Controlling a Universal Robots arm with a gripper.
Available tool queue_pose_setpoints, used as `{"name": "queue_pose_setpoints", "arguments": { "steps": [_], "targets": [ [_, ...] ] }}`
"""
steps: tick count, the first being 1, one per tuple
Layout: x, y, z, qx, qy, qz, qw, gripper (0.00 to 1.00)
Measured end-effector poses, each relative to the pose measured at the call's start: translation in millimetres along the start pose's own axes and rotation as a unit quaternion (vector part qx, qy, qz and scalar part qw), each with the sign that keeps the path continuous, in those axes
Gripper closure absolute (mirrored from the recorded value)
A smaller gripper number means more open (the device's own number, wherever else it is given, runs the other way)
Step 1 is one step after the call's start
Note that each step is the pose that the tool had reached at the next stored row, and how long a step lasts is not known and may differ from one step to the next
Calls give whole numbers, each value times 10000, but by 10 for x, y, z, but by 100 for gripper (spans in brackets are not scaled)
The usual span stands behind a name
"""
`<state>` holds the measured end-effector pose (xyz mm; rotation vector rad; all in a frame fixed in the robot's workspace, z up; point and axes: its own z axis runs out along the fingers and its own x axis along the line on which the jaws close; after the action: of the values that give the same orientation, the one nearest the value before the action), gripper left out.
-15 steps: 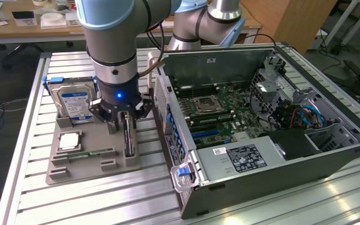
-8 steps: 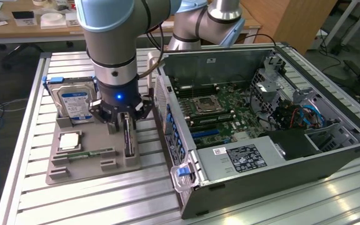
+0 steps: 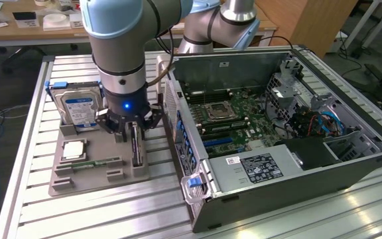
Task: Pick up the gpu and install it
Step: 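Pick up the gpu and move the gpu toward the slot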
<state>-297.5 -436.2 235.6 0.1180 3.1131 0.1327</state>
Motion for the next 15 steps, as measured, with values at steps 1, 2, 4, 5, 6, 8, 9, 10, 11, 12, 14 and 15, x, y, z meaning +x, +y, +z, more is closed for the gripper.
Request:
{"name": "queue_pose_setpoints", "arguments": {
  "steps": [1,2,4,5,6,8,9,10,11,12,14,15],
  "targets": [
    [0,-5,0,0,0,0,10000,53],
    [-1,-11,0,1,0,0,10000,53],
    [-1,-15,5,0,0,0,10000,53],
    [-1,-15,8,0,0,0,10000,53],
    [-1,-16,8,1,0,1,10000,53],
    [-1,-16,14,0,-1,0,10000,53],
    [-1,-17,24,-1,-2,0,10000,53],
    [-1,-17,31,-1,-1,0,10000,53],
    [-1,-18,31,1,0,0,10000,53],
    [-1,-18,31,1,0,0,10000,53],
    [-1,-18,31,1,0,0,10000,53],
    [-1,-18,32,1,0,0,10000,53]
  ]
}}
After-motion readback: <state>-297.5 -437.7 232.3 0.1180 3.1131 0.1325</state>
